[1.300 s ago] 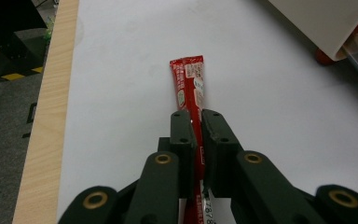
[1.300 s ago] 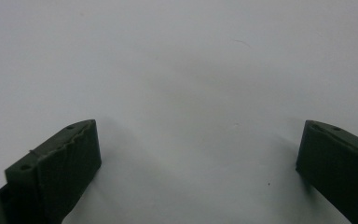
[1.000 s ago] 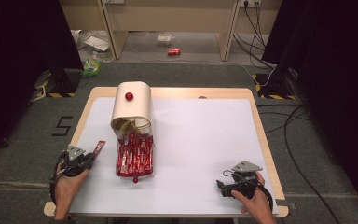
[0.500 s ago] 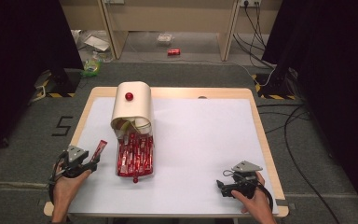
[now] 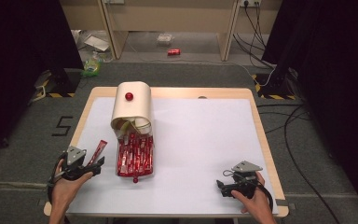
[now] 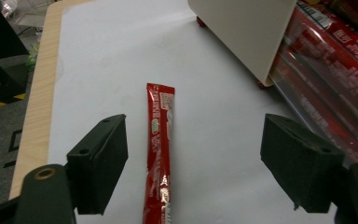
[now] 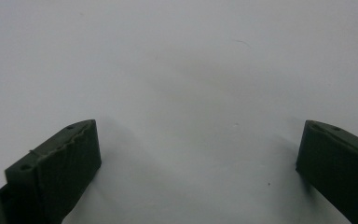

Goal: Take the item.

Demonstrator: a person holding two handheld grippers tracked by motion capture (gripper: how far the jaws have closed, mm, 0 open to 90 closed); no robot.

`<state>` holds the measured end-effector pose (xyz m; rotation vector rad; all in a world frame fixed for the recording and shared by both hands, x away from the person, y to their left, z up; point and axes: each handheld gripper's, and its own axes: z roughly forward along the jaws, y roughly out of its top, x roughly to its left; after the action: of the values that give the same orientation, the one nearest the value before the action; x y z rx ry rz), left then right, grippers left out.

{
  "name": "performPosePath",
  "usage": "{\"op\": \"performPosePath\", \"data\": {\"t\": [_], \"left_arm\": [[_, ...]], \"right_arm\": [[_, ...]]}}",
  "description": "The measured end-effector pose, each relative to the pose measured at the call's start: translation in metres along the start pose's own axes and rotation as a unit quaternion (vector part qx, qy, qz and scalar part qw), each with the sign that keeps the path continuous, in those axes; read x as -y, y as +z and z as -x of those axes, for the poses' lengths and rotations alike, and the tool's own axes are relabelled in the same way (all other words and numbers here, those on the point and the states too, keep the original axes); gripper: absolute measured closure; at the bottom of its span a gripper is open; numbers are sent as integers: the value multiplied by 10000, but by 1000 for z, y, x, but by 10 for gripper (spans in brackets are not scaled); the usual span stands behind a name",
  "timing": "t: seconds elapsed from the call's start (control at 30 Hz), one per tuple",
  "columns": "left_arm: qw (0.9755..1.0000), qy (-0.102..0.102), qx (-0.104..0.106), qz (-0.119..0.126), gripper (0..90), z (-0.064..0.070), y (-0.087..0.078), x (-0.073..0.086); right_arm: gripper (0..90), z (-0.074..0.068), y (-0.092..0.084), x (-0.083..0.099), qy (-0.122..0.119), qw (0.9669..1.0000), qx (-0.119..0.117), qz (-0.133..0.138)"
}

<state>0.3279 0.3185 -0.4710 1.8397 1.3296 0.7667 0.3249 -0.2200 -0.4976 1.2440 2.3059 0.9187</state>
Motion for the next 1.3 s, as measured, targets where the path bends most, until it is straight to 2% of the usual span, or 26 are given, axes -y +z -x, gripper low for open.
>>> {"op": "performPosePath", "data": {"t": [0.3,0.47,0.87,1.07,1.3], "left_arm": [[9999,-6,154,76,211,4,-5,2],[9994,-62,314,151,210,8,-12,7],[9992,25,309,253,210,16,-20,7],[9988,-12,294,382,208,16,-26,8],[9985,37,302,444,203,18,-32,10]], "right_arm": [[2,0,0,0,3,10000,0,0],[2,0,0,0,0,10000,1,1],[2,0,0,0,0,10000,-1,1],[2,0,0,0,-1,10000,0,1],[2,0,0,0,4,10000,-2,1]]}}
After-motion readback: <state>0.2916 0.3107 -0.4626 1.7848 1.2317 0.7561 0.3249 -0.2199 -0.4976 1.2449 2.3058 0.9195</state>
